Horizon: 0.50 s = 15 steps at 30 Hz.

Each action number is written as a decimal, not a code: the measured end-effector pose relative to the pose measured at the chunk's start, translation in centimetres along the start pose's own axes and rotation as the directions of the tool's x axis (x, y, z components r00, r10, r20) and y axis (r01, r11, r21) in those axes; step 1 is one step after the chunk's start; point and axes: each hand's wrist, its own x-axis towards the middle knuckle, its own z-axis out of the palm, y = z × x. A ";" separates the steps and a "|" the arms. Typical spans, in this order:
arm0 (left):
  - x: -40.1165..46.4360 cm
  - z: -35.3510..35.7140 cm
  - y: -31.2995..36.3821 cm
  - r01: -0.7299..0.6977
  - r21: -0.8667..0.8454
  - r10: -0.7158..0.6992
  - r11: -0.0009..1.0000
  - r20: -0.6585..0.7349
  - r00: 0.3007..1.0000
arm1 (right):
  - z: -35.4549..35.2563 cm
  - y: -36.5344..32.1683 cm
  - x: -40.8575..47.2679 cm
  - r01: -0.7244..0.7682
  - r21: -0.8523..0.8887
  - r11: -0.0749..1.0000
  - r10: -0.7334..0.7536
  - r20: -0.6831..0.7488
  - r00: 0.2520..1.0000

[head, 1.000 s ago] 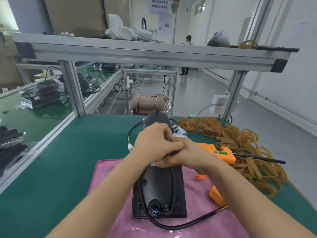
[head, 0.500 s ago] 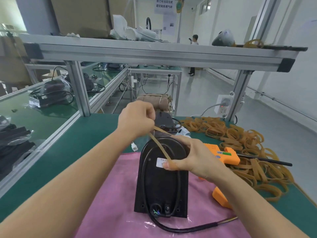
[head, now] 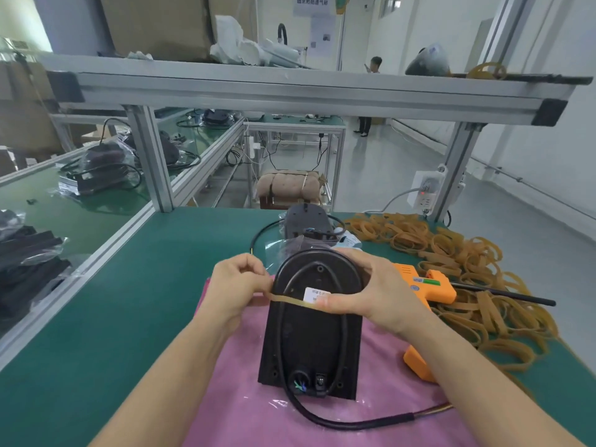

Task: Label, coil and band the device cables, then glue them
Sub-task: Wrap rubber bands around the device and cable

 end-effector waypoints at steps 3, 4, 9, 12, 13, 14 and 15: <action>-0.1 0.3 -0.4 0.147 -0.135 -0.135 0.980 0.098 0.986 | -0.1 0.7 0.4 -0.013 0.004 1.000 0.013 -0.014 1.000; -0.4 0.2 -1.1 0.206 -0.218 -0.170 0.954 0.174 0.970 | -0.1 0.9 0.5 -0.018 0.025 1.000 0.019 -0.018 1.000; -2.4 0.1 -4.2 0.249 -0.279 -0.088 0.927 0.485 0.870 | 0.6 2.9 1.1 -0.082 0.149 0.985 0.093 -0.065 0.994; -2.3 1.0 -4.9 0.184 -0.168 -0.094 0.969 0.438 0.894 | 1.1 3.6 1.3 -0.114 0.120 0.986 0.128 -0.122 0.984; -2.3 1.3 -4.8 0.185 -0.183 -0.099 0.966 0.403 0.910 | 1.3 3.6 1.4 -0.120 0.038 0.992 0.124 -0.135 0.983; -2.1 1.3 -4.9 0.198 -0.208 -0.105 0.958 0.388 0.915 | 1.3 3.3 1.6 -0.124 -0.044 0.991 0.117 -0.140 0.983; -1.9 1.4 -4.9 0.221 -0.230 -0.120 0.948 0.386 0.915 | 1.2 3.1 1.8 -0.143 -0.195 0.970 0.115 -0.147 0.983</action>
